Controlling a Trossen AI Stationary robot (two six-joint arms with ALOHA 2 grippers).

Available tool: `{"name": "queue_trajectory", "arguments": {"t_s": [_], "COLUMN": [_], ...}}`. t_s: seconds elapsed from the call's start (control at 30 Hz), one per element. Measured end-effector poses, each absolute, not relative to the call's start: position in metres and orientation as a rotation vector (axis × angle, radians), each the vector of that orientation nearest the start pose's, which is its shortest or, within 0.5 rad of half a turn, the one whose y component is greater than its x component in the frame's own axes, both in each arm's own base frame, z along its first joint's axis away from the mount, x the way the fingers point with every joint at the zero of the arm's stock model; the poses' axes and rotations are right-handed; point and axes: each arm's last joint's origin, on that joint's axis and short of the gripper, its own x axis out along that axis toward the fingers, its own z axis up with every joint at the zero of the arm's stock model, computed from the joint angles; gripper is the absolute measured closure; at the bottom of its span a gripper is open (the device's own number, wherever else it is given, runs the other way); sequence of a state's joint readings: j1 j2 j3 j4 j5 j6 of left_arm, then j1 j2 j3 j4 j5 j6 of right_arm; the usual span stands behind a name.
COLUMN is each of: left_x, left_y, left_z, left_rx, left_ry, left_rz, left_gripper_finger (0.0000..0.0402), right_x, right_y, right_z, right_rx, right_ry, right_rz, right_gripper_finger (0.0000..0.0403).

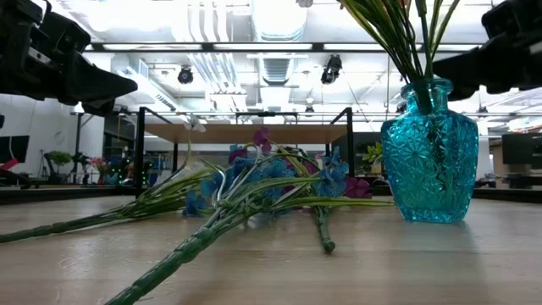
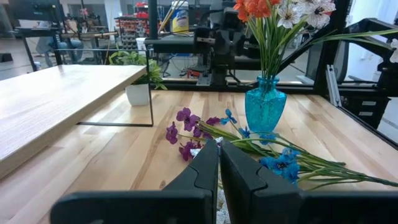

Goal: Pick and place flowers into a vace then onto a shelf
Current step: Put the white flowers into the transparent vase

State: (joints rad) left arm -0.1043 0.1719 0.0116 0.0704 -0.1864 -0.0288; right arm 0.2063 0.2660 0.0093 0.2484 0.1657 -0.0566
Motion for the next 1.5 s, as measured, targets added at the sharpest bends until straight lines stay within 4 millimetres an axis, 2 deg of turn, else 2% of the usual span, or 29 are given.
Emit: {"name": "queue_trajectory", "arguments": {"t_s": [0.27, 0.37, 0.53, 0.67, 0.77, 0.87, 1.0, 1.13, 1.27, 1.37, 1.5], "left_x": [0.107, 0.107, 0.107, 0.107, 0.106, 0.107, 0.111, 0.116, 0.126, 0.137, 0.154], "left_y": [-0.006, -0.006, -0.006, -0.006, -0.006, -0.006, -0.003, -0.003, -0.003, -0.004, -0.006], "left_z": [0.160, 0.162, 0.165, 0.180, 0.194, 0.197, 0.193, 0.194, 0.194, 0.205, 0.224], "left_rx": [-0.016, -0.054, -0.087, -0.116, -0.133, -0.129, -0.176, -0.234, -0.283, -0.332, -0.387], "left_ry": [0.087, 0.067, 0.037, -0.123, -0.261, -0.297, -0.257, -0.213, -0.107, -0.045, 0.124], "left_rz": [0.083, 0.084, 0.083, 0.070, 0.044, 0.067, 0.187, 0.195, 0.217, 0.230, 0.274], "left_gripper_finger": [0.0401, 0.0389, 0.0310, 0.0242, 0.0217, 0.0211, 0.0210, 0.0210, 0.0210, 0.0210, 0.0210], "right_x": [0.111, 0.112, 0.112, 0.112, 0.112, 0.112, 0.112, 0.112, 0.112, 0.112, 0.112], "right_y": [0.011, 0.011, 0.011, 0.011, 0.011, 0.011, 0.011, 0.011, 0.011, 0.011, 0.011], "right_z": [0.170, 0.169, 0.168, 0.169, 0.168, 0.168, 0.168, 0.168, 0.168, 0.168, 0.169], "right_rx": [0.005, 0.016, -0.004, -0.035, -0.039, -0.057, -0.060, -0.068, -0.157, -0.219, -0.229], "right_ry": [-0.018, -0.005, 0.002, 0.002, 0.002, 0.003, 0.005, 0.005, 0.007, 0.007, 0.000], "right_rz": [-0.015, -0.016, -0.016, -0.016, -0.017, -0.017, -0.018, -0.019, -0.018, -0.018, -0.019], "right_gripper_finger": [0.0395, 0.0394, 0.0394, 0.0394, 0.0394, 0.0394, 0.0394, 0.0394, 0.0394, 0.0394, 0.0394]}}
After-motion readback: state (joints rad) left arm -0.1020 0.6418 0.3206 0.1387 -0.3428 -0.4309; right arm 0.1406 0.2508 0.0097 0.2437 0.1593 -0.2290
